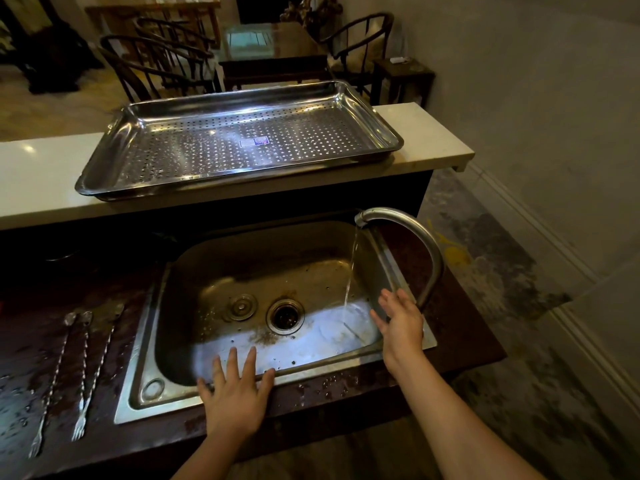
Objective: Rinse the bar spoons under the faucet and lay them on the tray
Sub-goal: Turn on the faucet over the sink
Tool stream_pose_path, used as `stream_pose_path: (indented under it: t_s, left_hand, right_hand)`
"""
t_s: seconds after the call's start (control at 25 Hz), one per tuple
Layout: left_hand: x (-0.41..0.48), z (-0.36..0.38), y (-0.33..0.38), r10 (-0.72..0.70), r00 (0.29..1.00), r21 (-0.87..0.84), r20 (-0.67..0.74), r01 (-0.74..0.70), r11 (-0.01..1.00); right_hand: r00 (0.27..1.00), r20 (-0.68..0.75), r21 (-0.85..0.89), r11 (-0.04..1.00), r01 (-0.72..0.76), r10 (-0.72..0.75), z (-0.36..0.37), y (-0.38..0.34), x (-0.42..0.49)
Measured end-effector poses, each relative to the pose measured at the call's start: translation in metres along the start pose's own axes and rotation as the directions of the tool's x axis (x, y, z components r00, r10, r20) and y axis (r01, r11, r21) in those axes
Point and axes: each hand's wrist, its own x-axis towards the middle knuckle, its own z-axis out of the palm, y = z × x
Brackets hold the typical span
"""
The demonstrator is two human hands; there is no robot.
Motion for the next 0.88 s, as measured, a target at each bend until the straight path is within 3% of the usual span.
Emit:
stream_pose_path:
  t_s: [0.2,0.4,0.52,0.64,0.88]
  left_hand:
    - [0.001,0.001,-0.003,-0.009,1.0,-0.041,-0.017,0.009,0.999]
    - [0.002,-0.008,-0.013,0.004,0.996,-0.209,-0.094,-0.024,0.978]
    - [0.001,-0.016,-0.027,0.003,0.992,-0.259,-0.126,-0.036,0.965]
    - [-0.001,-0.024,-0.036,-0.021,0.991,-0.325,-0.129,-0.023,0.945]
    - [-0.007,-0.038,-0.054,-0.049,0.991,-0.457,-0.121,-0.012,0.889]
  right_hand:
    - [0.994,0.093,-0.263,0.962,0.08,-0.057,0.0,0.017,-0.008]
    - [0.982,0.185,-0.472,0.873,0.125,-0.04,0.011,0.035,-0.009]
    - [0.948,0.317,-0.683,0.691,0.237,-0.012,0.025,0.061,-0.018]
    - [0.903,0.429,-0.764,0.541,0.351,0.02,0.044,0.085,-0.031]
    - [0.874,0.482,-0.812,0.404,0.42,0.059,0.064,0.117,-0.051]
